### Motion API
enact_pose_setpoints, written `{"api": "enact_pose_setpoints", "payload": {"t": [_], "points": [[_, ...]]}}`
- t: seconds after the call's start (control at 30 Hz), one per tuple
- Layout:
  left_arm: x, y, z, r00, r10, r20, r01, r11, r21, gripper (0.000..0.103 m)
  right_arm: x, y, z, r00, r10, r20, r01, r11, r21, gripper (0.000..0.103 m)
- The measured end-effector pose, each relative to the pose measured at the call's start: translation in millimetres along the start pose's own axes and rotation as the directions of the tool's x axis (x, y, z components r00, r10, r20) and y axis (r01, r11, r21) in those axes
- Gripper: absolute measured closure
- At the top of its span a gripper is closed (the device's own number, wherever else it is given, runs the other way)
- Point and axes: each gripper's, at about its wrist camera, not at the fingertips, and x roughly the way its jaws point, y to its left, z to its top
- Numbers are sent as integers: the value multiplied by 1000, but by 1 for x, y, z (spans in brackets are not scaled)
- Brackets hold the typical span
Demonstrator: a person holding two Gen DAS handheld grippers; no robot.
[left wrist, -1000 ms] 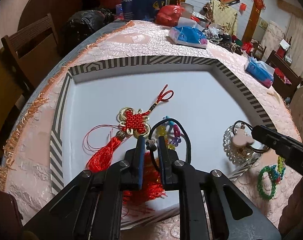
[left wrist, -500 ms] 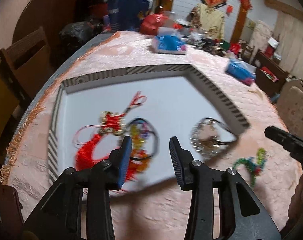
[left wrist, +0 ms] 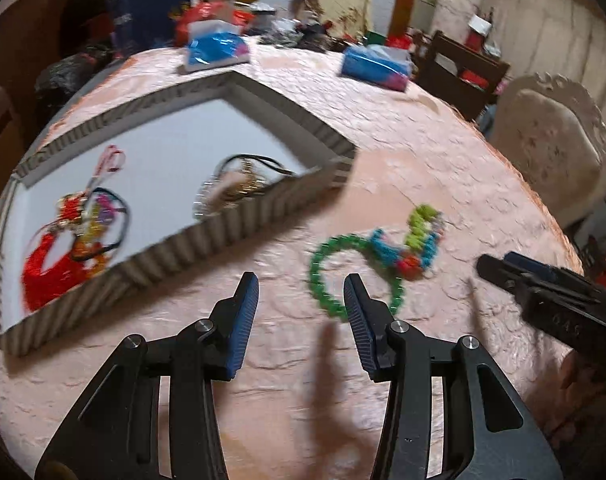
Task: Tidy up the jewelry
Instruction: 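Grasp the green bead bracelet with the left tool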
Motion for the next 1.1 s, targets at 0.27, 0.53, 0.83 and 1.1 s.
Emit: {"api": "enact_pose_setpoints", "payload": {"t": [0.27,0.53,0.83,1.1], "points": [[27,-5,11,997,63,-44,-60,997,50,59,5,14,-6,999,-48,8,49,995,-84,26],[13,-1,-8,997,78,-6,-78,995,62,96,2,7,-6,999,-28,15,29,998,-54,26],[-9,20,-34,997,67,25,-68,998,19,96,1,37,4,982,187,10,-184,973,-140,50],[-9,27,-34,999,24,27,-23,999,-30,96,36,51,20,978,207,-38,-210,967,-143,60]]}}
